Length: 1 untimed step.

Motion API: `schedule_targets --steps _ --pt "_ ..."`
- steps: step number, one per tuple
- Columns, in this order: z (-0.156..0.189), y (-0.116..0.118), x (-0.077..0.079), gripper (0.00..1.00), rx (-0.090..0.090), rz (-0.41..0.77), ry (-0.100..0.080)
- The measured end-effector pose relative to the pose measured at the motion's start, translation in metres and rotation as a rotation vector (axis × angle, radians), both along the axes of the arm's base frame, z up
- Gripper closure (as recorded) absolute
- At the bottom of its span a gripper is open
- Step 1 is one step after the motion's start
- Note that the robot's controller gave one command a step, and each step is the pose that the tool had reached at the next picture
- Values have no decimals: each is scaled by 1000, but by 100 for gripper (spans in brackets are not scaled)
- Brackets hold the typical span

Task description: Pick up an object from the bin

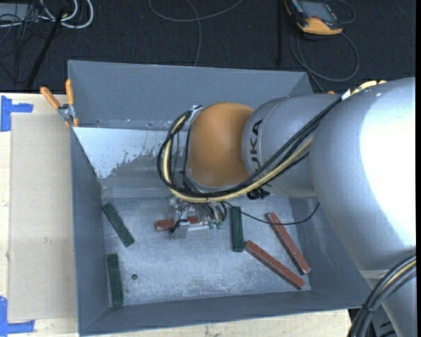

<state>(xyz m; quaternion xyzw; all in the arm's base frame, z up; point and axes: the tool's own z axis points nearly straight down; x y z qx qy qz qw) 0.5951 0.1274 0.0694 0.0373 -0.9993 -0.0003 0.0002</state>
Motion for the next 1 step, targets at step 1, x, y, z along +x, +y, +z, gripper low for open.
schedule_targets --steps 1 --pt "159 26 -7 100 1 -4 -3"
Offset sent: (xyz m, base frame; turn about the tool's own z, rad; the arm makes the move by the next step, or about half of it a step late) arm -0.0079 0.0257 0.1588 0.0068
